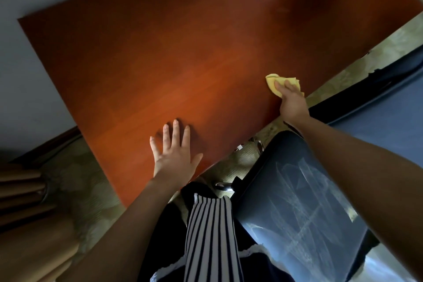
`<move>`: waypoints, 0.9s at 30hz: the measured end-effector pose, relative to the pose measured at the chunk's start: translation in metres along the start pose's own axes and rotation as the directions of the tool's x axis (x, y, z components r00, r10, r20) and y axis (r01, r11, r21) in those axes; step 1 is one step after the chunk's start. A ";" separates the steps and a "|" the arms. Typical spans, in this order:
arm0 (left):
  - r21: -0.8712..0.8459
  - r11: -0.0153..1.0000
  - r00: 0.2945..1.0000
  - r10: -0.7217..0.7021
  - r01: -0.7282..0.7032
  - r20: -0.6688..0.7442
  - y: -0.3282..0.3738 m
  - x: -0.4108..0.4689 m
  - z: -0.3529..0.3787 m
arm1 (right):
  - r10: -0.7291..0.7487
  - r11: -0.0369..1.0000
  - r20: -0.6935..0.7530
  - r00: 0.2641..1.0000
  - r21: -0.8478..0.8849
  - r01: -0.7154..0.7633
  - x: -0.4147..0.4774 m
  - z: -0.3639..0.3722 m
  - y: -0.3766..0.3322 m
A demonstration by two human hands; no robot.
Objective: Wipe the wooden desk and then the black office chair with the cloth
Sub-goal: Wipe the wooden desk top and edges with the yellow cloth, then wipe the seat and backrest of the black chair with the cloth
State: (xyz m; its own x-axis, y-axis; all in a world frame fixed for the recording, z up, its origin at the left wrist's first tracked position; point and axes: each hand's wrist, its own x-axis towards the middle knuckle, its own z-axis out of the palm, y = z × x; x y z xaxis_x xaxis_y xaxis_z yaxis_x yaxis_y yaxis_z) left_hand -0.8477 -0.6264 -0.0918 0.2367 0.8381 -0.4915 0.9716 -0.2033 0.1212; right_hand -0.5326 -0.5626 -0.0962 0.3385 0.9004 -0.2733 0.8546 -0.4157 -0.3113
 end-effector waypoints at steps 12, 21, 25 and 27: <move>-0.006 0.999 0.998 -0.054 0.054 0.017 -0.060 -0.088 0.023 | -0.167 0.986 0.014 0.986 0.007 0.167 -0.132 0.083 -0.117; -0.388 0.914 0.993 -0.120 0.117 0.015 -0.093 -0.165 0.059 | -0.380 0.920 0.155 0.912 0.167 0.355 -0.255 0.137 -0.189; -0.766 0.634 0.992 -0.123 0.108 0.038 -0.088 -0.188 0.059 | -0.343 0.834 0.255 0.904 0.526 0.168 -0.302 0.132 -0.189; -0.889 0.451 0.993 -0.112 0.082 0.034 -0.079 -0.198 0.054 | -0.322 0.740 0.269 0.908 0.670 0.064 -0.322 0.124 -0.183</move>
State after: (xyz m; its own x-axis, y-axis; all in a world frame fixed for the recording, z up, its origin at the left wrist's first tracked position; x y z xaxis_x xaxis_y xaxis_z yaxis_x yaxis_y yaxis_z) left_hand -0.9711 -0.8036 -0.0510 0.1263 0.8377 -0.5314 0.4562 0.4266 0.7810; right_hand -0.8469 -0.7922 -0.0643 -0.0739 0.9168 -0.3925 0.3902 -0.3356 -0.8574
